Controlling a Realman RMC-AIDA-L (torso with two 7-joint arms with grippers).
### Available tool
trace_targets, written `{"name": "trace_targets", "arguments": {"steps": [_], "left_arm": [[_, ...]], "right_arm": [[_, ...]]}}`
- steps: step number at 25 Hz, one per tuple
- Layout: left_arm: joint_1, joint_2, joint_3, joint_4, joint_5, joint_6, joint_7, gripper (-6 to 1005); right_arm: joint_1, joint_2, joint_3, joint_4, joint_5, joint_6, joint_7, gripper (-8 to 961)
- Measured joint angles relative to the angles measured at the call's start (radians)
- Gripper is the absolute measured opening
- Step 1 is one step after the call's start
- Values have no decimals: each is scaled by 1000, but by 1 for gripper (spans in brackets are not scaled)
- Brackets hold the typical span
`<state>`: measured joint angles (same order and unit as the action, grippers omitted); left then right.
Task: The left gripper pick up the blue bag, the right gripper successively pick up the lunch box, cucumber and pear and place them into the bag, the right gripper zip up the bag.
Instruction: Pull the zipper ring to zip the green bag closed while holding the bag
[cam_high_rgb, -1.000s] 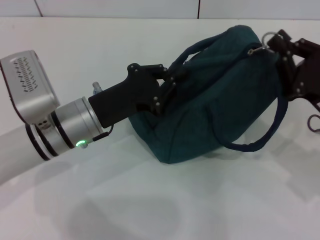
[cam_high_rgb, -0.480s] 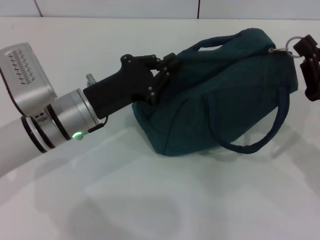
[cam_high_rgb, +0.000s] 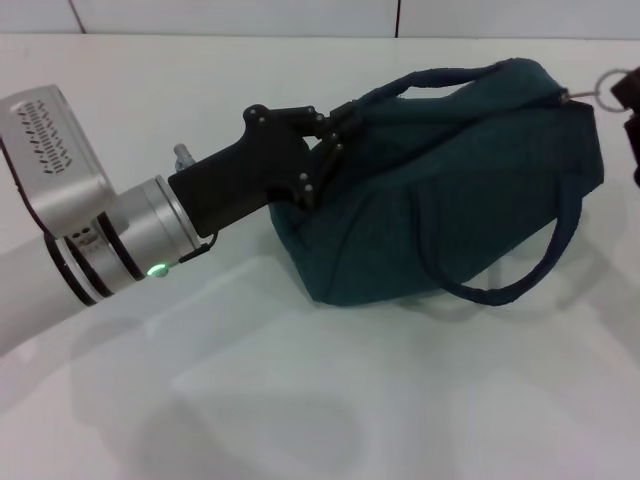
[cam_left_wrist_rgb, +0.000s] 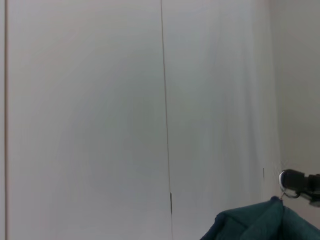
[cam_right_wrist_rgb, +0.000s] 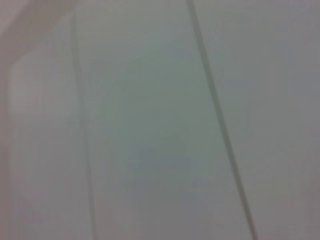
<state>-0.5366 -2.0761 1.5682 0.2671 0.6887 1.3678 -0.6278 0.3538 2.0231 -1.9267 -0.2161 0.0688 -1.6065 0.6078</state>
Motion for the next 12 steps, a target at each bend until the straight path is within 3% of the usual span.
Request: {"name": "trace_targets", "arguments": {"steps": [12], "left_arm": [[9,-7,-1,0,-5,15,7,34]], "right_arm": [[-2,-6,63,73,33,33,139,30]]}}
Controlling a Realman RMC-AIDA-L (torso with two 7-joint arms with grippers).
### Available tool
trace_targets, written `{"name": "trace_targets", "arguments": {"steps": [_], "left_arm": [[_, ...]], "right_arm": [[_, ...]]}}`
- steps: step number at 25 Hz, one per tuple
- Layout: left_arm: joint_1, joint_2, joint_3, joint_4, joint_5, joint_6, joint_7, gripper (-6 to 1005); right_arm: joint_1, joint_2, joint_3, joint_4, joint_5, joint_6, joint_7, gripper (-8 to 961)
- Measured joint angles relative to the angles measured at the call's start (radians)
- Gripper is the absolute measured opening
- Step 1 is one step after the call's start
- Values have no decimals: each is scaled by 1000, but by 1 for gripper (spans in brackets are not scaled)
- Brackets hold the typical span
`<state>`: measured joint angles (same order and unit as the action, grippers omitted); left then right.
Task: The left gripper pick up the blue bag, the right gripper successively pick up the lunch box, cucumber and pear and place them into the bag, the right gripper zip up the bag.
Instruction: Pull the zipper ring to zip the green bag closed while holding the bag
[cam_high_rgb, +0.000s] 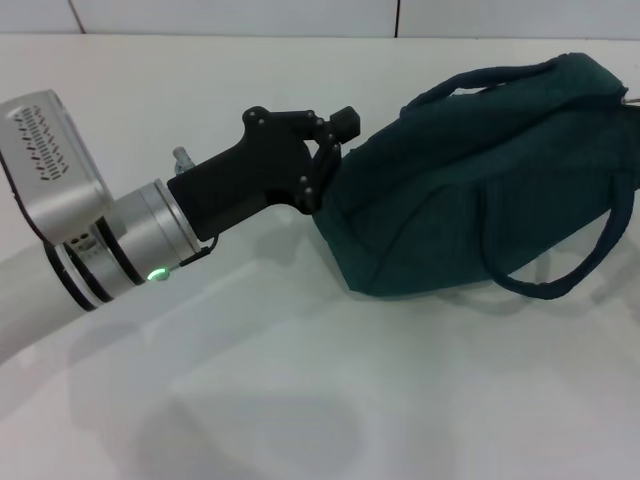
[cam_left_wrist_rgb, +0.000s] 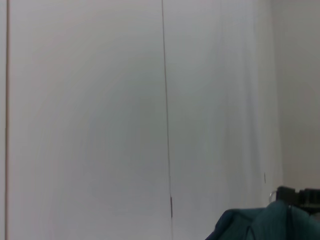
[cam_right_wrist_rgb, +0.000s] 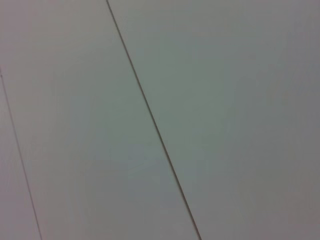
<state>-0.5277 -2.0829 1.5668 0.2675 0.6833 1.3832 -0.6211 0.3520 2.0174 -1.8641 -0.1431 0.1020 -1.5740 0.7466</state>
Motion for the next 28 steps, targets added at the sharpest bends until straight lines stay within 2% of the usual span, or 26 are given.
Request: {"name": "trace_targets", "arguments": {"steps": [3,8,11,14,18,19,22,25,27,28], "left_arm": [[-2,-1,3,1,1,11,-6,-1],[10,-11,2,33,-17,61,-15,36],[19,-20,16,37,-90,77,-15,58],[19,-24,77,33,-162,86,-19,81],[-26,-12,170,88,-173,62,-134,111],[-48,-7,178,118,-139,39,-195,118],[-94,4,170,206,-23,-34,-340,225],[-129,9,141,350,159,-162,-530,332],[-138,5,120,436,281,-241,-641,538],[-138,1,111,486,346,-277,-696,582]], "right_arm": [[1,0,-3,1,-5,-1,4,31],[5,0,-13,0,-11,-5,5,33],[4,0,-14,-4,-13,-10,5,35],[3,0,-21,-9,-15,-26,1,45],[4,0,-26,-5,-16,-58,-3,66],[3,0,-26,-4,-17,-65,-3,71],[0,0,-27,-2,-22,-78,-3,87],[0,0,-27,-2,-27,-81,0,101],[0,0,-27,-1,-34,-82,3,110],[1,0,-27,-1,-37,-82,4,114]]}}
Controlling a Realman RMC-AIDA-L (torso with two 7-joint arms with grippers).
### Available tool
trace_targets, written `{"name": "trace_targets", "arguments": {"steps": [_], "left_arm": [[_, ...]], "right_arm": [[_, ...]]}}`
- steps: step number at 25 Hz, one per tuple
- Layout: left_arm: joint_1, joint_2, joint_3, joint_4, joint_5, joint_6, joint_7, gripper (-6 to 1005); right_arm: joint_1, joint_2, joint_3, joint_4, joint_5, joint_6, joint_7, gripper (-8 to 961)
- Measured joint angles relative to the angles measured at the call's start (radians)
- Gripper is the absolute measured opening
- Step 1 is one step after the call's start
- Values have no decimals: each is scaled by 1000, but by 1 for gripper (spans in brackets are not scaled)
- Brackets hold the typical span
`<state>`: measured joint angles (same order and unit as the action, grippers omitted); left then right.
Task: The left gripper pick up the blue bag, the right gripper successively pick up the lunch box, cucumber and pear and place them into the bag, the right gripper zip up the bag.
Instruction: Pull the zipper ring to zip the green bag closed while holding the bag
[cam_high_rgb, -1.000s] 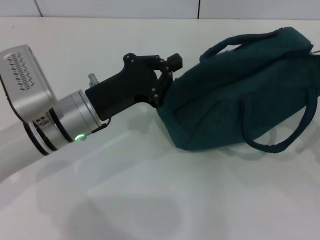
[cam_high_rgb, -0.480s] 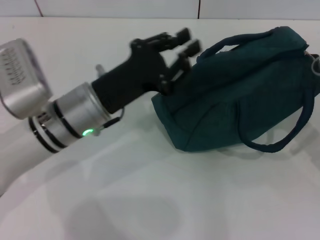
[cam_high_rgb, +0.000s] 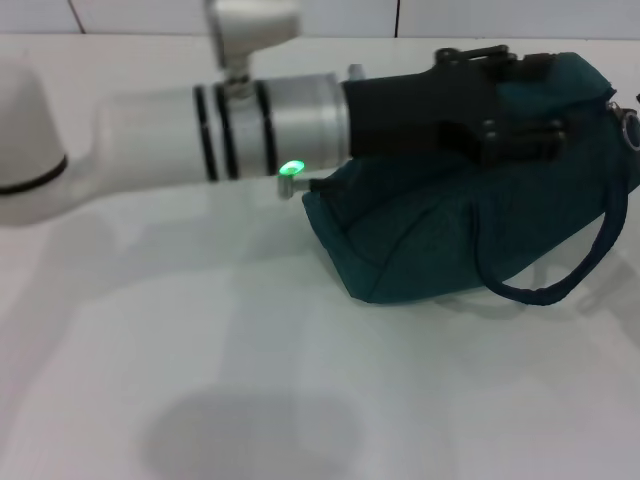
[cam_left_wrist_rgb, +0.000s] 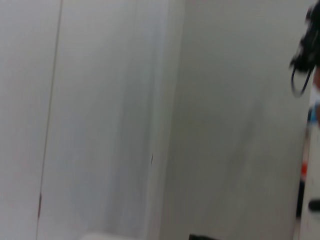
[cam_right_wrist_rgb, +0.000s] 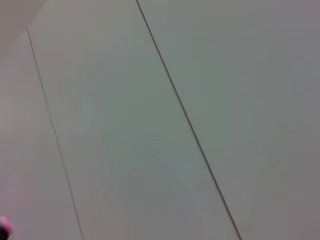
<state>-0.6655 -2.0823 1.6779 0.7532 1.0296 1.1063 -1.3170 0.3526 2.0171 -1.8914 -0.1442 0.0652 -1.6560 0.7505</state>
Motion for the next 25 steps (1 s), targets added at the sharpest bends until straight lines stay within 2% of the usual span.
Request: {"name": "trace_targets", "arguments": {"steps": [2,5,10,21,25], "left_arm": [[4,-6,-7,74,96,-54,-85,670],[8,-7,10,122,139,-115,-140,802],[9,-8,40,121,155,-166,-149,881],[9,-10,81,130,205,-230,-179,875],[10,-10,80,127,206,-231,-163,820]], "right_arm": [[0,0,0,0,-4,-3,1,119],[-6,0,0,2,-4,-10,1,119],[-20,0,8,25,-1,-49,-6,119],[-50,-11,84,78,7,-145,-8,120],[-58,-12,92,92,7,-161,-8,119]]}}
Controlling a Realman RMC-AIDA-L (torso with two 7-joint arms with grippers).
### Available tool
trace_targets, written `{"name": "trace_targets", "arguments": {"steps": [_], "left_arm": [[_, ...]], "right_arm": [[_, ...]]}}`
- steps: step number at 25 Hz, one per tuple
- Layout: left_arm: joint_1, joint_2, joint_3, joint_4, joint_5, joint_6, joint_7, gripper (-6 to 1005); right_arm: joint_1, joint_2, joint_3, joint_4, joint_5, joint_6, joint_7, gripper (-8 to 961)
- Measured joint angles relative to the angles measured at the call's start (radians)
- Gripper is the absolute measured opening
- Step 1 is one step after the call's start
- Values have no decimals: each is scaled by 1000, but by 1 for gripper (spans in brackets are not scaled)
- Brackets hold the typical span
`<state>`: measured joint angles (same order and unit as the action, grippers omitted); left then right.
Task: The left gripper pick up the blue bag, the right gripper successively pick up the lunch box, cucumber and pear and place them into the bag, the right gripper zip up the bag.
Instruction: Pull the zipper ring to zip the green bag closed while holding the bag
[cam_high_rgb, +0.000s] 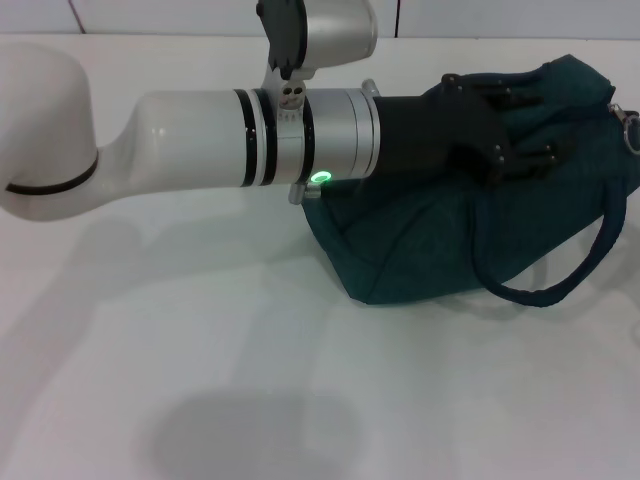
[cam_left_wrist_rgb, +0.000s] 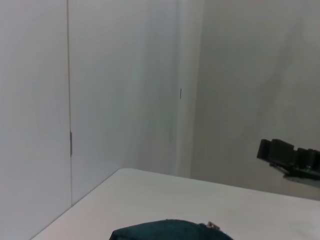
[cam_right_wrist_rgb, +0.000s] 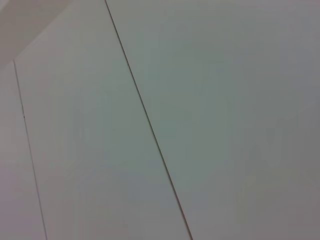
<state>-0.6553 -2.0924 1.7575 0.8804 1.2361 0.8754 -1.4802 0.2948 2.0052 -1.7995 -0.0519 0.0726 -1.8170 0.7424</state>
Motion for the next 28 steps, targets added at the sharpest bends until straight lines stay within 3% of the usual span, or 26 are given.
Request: {"name": "trace_targets", "arguments": {"steps": [7,9,15,19,23,24,28], "left_arm": [[16,0,4,-4,-5,2,24,587],[24,-1,6,-3,-4,8,26,379],[44,-1,9,5,-2,51,53,180],[51,7,-12,6,21,124,62,157],[75,10,-97,33,92,232,59,134],[94,8,-130,50,118,250,56,128],[134,6,-173,82,140,261,60,107]], "right_arm": [[-14,0,0,0,-6,-19,0,117],[-18,0,-2,0,-8,-25,1,117],[-20,-5,-11,0,-19,-33,0,123],[-20,-26,-10,7,-27,-33,0,151],[-17,-51,-13,21,-55,-34,-7,179],[-10,-67,-22,22,-101,-35,-33,186],[2,-93,-33,13,-197,-40,-84,214]]}}
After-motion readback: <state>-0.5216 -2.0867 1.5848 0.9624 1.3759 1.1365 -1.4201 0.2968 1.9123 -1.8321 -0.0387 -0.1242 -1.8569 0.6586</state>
